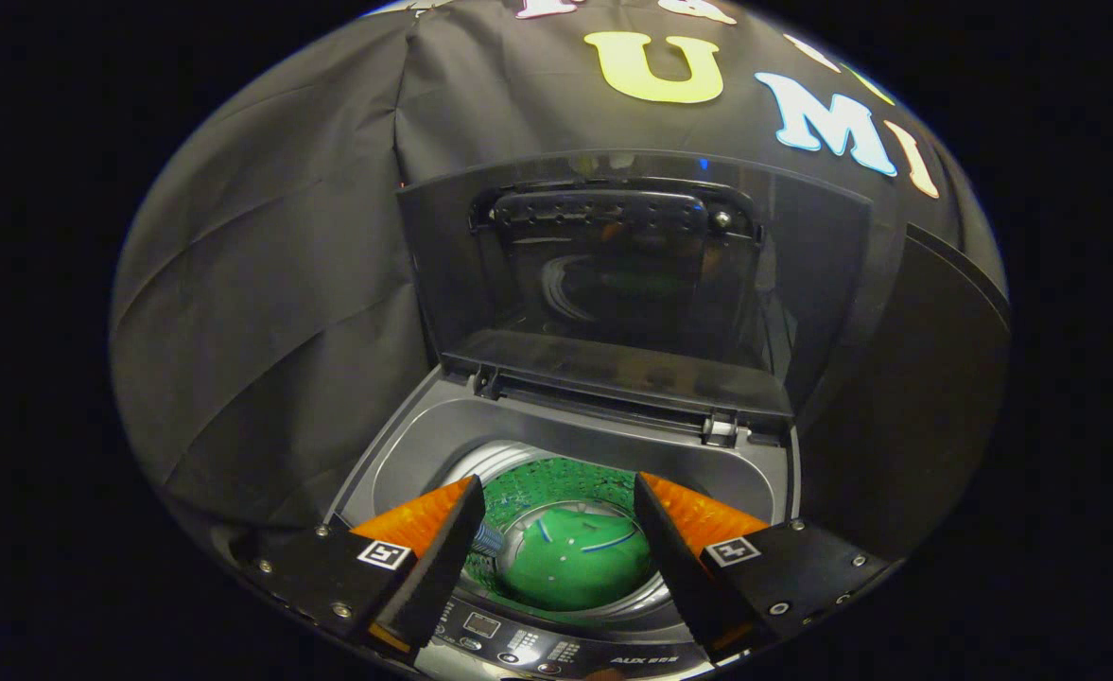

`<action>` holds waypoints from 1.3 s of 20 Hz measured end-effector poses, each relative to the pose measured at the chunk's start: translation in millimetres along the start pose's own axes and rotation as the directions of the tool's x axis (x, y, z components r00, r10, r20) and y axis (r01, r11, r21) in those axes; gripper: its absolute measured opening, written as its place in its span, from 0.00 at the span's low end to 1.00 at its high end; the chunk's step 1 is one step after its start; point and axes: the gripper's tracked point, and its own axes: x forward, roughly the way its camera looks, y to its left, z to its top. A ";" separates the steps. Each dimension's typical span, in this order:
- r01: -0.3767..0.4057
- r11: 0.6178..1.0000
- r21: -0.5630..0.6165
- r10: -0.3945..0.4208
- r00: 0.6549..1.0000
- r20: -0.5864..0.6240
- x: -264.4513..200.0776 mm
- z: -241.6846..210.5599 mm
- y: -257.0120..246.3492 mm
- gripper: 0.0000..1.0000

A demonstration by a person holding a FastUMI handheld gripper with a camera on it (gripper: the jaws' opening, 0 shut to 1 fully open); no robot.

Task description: Put the clothes into the washing machine and then close the washing machine lid.

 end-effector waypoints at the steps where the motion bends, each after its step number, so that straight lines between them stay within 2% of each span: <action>1: -0.002 1.000 0.003 0.002 1.000 0.012 -3.9 0.8 -2.0 0.97; 7: 0.012 1.000 -0.023 -0.008 0.984 0.176 -24.0 39.2 -6.6 0.96; 11: 0.050 0.998 -0.038 -0.034 0.942 0.335 -44.9 84.7 -12.4 0.96; 15: 0.083 0.995 -0.062 -0.047 0.896 0.442 -56.5 125.8 -14.0 0.96; 19: 0.106 0.993 -0.053 -0.064 0.857 0.512 -70.7 163.4 -17.1 0.96; 26: 0.147 0.989 -0.020 -0.112 0.827 0.552 -71.2 220.6 -28.0 0.96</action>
